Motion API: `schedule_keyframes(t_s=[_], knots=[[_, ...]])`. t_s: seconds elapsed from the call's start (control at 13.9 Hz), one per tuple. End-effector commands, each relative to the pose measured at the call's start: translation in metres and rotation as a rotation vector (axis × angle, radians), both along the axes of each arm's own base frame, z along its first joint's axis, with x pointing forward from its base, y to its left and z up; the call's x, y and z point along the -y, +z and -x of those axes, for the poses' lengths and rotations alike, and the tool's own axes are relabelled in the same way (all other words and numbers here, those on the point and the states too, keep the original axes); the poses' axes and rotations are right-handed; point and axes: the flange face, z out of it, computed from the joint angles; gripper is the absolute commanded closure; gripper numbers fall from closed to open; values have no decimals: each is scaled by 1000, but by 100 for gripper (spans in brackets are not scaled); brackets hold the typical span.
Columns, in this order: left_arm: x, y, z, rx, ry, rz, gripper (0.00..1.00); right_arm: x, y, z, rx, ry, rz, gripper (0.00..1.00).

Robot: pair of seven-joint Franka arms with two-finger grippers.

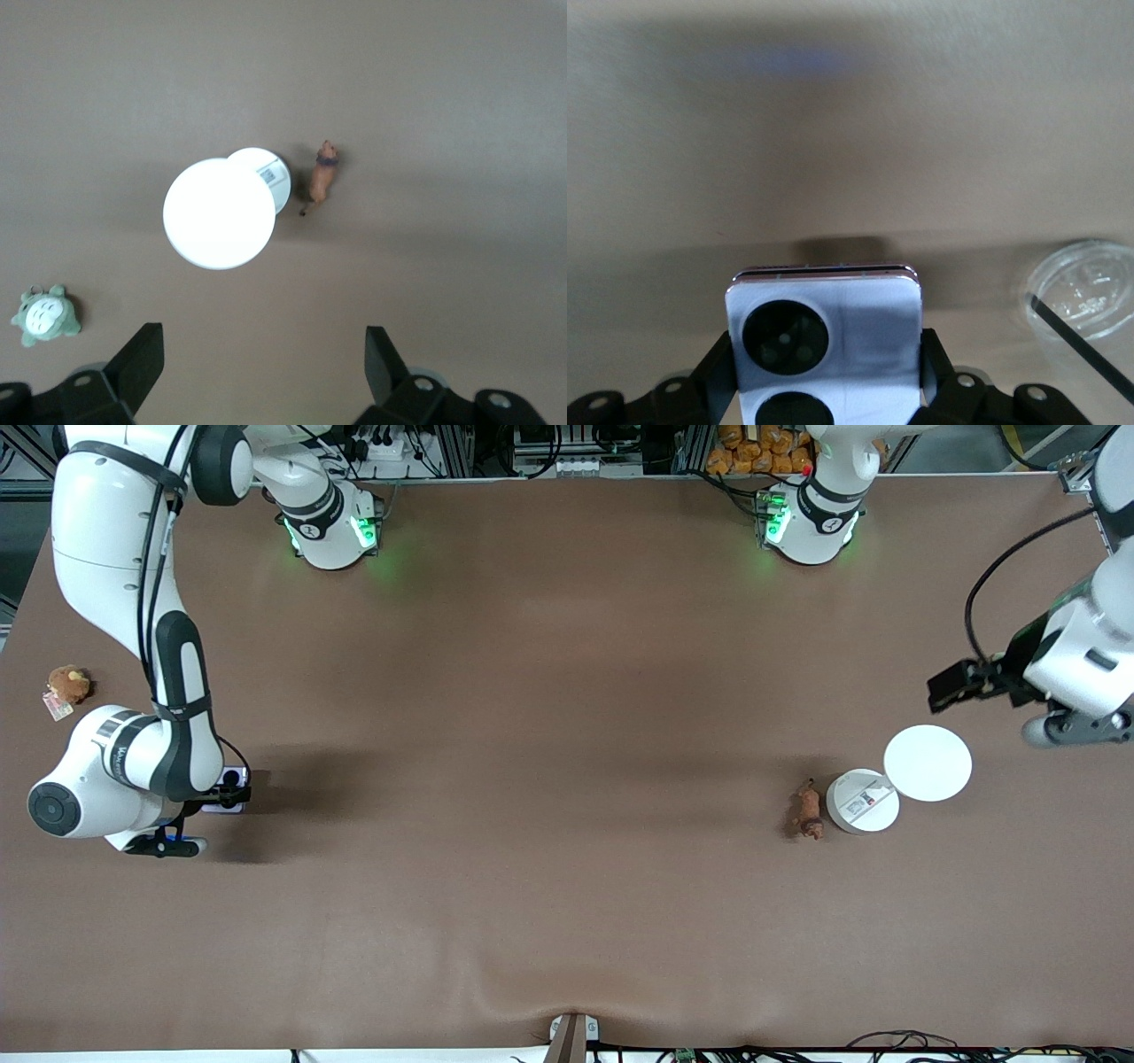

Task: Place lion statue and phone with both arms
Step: 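Lower the phone near the clear cup while the left gripper retracts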

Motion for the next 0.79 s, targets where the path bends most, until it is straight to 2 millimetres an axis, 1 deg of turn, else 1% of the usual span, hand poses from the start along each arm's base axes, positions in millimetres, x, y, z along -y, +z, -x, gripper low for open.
schedule_keyframes(t_s=[0.0, 0.07, 0.14, 0.22, 0.29, 0.36, 0.57, 0.72], knots=[[-29, 20, 37, -7, 0, 51, 0, 5, 0, 3, 3, -7, -32, 81], [-36, 21, 52, -15, 11, 80, 0, 4, -2, 3, 1, -7, -31, 74], [-39, 24, 61, -13, 11, 78, 0, 5, -6, 3, 1, -9, -29, 58], [-33, 26, 66, -20, 0, 75, 0, 6, -7, 2, 5, -9, -26, 48], [-33, 28, 70, -33, -2, 71, 0, 7, -10, 3, 4, -9, -24, 16], [-32, 29, 72, -36, -4, 62, 0, 7, -11, 3, 2, -9, -23, 0], [-31, 34, 77, -51, -3, 58, 0, 4, -9, 2, 2, -10, -23, 0], [-33, 31, 77, -62, -3, 57, 0, -3, 0, -5, 17, -3, -20, 0]])
